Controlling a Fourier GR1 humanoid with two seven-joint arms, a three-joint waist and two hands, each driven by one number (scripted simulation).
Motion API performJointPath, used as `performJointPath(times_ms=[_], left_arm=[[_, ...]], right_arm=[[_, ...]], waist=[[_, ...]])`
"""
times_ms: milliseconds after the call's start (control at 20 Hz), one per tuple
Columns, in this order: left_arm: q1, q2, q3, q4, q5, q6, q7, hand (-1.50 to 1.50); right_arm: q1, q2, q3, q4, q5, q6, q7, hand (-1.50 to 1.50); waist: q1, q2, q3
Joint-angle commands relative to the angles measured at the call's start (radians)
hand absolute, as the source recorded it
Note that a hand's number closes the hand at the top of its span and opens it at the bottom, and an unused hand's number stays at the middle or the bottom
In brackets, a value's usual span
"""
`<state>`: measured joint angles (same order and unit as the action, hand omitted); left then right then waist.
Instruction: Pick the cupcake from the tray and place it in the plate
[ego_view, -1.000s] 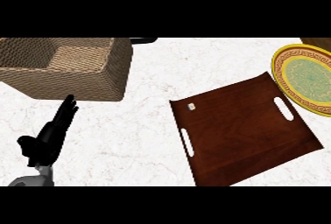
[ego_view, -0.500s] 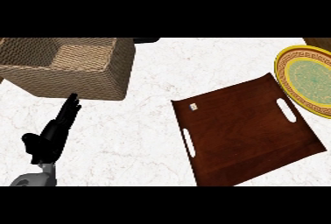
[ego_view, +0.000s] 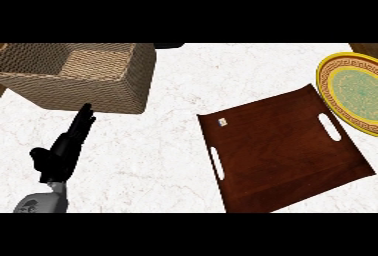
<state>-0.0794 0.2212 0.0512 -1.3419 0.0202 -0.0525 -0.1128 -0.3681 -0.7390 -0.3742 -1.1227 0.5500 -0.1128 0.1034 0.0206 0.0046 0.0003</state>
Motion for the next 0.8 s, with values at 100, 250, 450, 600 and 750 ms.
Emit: performJointPath(times_ms=[100,250,450,600,750], left_arm=[[-0.006,-0.015,-0.006,-0.015,-0.026,0.017,0.036,0.00],[0.008,-0.008,0.000,-0.017,-0.013,-0.009,0.005,0.00],[0.013,0.017,0.019,0.013,0.004,-0.052,-0.056,0.00],[0.045,-0.018,-0.010,-0.069,-0.023,-0.004,0.009,0.00],[0.030,-0.031,0.001,0.016,-0.035,0.004,-0.062,0.00]], right_arm=[[-0.200,0.063,0.073,0.242,0.075,-0.071,-0.028,1.50],[-0.337,0.079,0.085,0.430,0.126,-0.135,-0.039,1.50],[-0.362,0.155,-0.025,0.488,0.035,-0.257,-0.020,-1.50],[-0.432,0.082,-0.040,0.651,0.054,-0.244,-0.032,-1.50],[-0.433,0.089,-0.100,0.729,-0.007,-0.266,-0.118,-1.50]], waist=[[-0.004,-0.001,0.000],[0.009,0.002,0.001],[0.011,0.004,0.001],[0.014,0.004,0.001],[0.014,0.009,0.002]])
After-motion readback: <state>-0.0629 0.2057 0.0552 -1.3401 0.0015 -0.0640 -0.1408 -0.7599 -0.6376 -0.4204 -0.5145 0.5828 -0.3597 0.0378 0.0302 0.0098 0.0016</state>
